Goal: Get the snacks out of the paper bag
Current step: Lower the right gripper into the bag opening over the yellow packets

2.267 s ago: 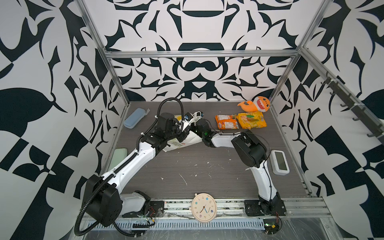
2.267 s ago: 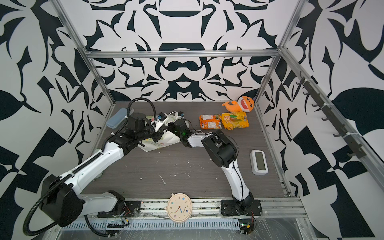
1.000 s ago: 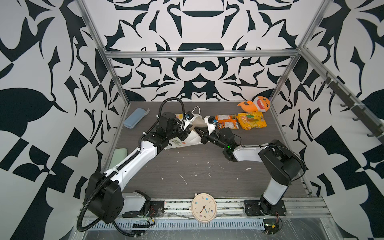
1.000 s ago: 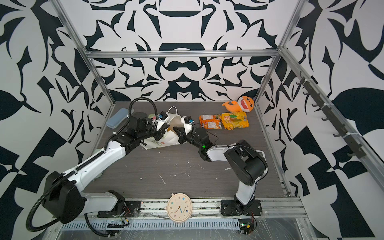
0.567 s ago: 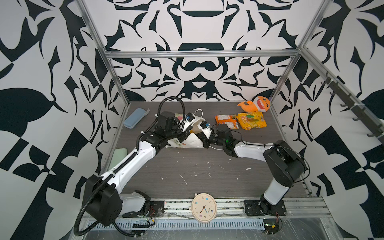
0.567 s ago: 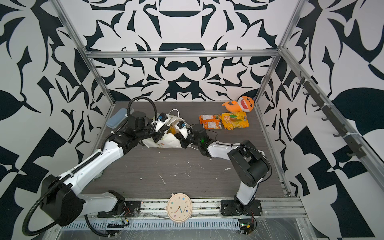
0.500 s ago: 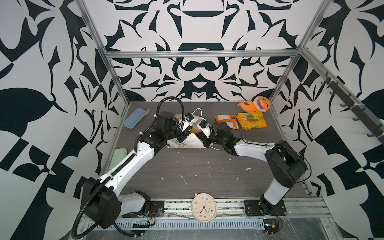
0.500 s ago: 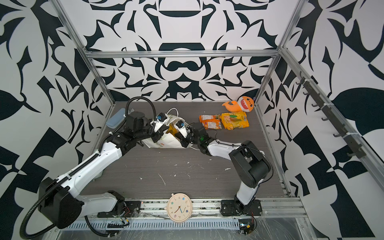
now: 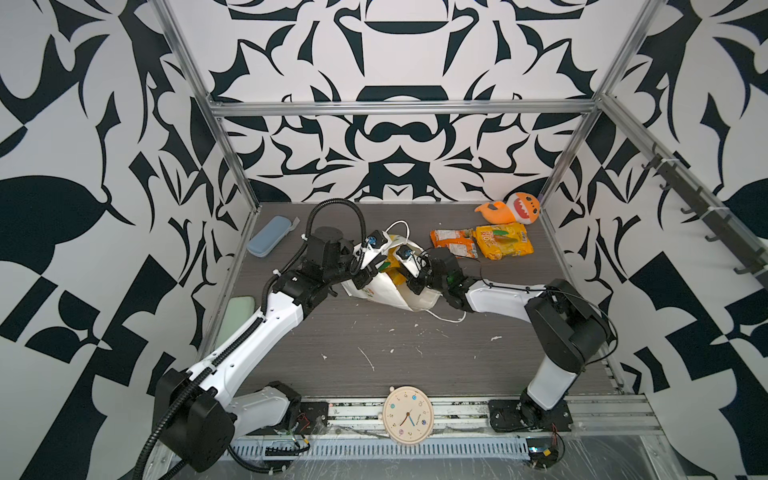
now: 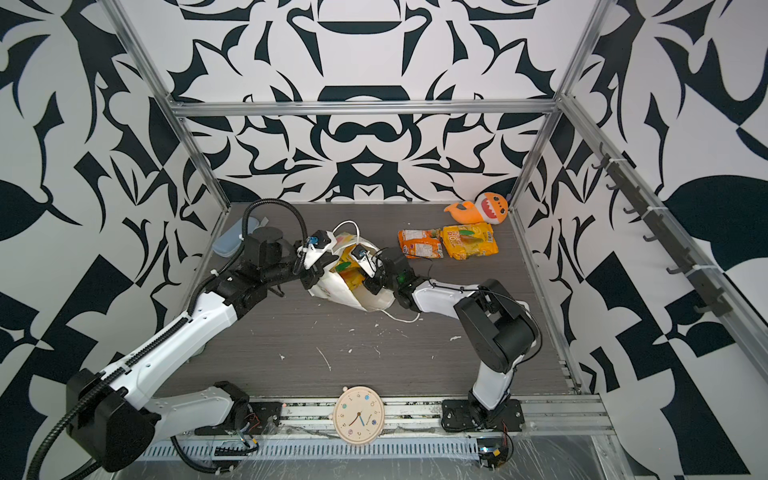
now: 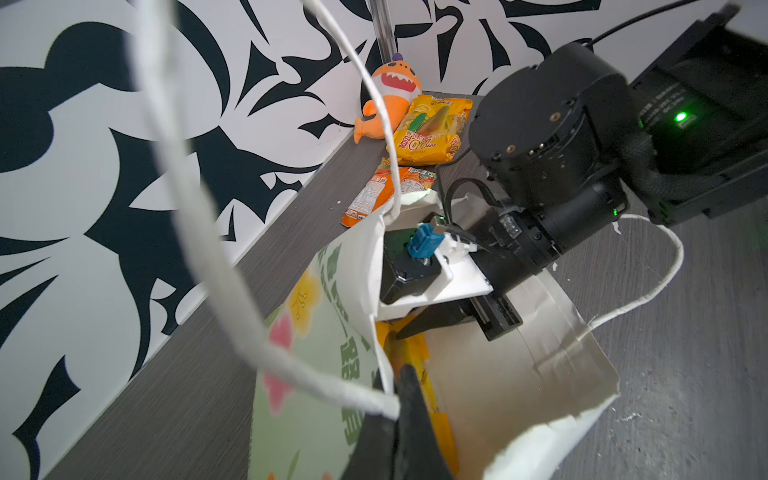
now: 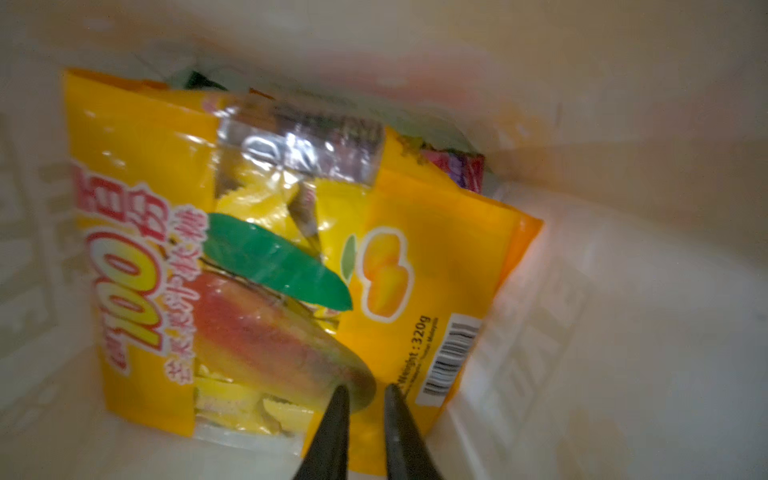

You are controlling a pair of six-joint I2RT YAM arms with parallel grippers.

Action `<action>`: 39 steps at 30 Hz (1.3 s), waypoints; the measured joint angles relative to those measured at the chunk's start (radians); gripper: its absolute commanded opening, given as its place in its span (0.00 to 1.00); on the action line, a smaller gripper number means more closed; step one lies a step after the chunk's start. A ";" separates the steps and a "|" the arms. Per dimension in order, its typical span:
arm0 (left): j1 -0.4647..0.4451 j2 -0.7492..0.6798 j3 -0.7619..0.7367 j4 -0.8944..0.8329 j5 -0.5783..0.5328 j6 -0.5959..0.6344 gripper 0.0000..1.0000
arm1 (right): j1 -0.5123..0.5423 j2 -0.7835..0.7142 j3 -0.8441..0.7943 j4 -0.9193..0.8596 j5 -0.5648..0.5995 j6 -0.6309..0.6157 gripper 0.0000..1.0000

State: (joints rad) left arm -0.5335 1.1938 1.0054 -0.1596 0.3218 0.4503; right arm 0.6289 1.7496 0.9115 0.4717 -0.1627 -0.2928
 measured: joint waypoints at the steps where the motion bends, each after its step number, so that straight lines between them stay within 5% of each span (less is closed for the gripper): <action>1: 0.000 0.000 0.000 0.000 0.000 0.002 0.00 | 0.002 0.001 -0.007 0.021 0.018 0.014 0.45; 4: 0.000 0.000 0.000 0.000 0.002 0.003 0.00 | 0.006 0.001 -0.033 0.106 0.059 0.071 0.61; 7: 0.000 0.002 0.000 0.003 0.004 0.004 0.00 | 0.010 0.012 -0.033 0.157 0.076 0.124 0.66; 10: 0.000 0.012 0.000 0.014 0.006 0.004 0.00 | 0.014 0.042 -0.020 0.194 0.081 0.165 0.85; 18: 0.000 0.029 0.000 0.035 0.013 0.003 0.00 | 0.014 0.114 0.000 0.317 0.050 0.279 0.86; 26: 0.000 0.040 0.000 0.056 0.016 -0.014 0.00 | 0.015 0.165 0.028 0.364 -0.025 0.345 0.72; 39: 0.003 0.078 0.010 0.095 0.016 -0.035 0.00 | 0.038 0.229 0.157 0.329 0.021 0.605 0.87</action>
State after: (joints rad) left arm -0.5301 1.2716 1.0149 -0.0643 0.3382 0.4149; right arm 0.6670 1.9785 1.0687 0.8005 -0.1417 0.3119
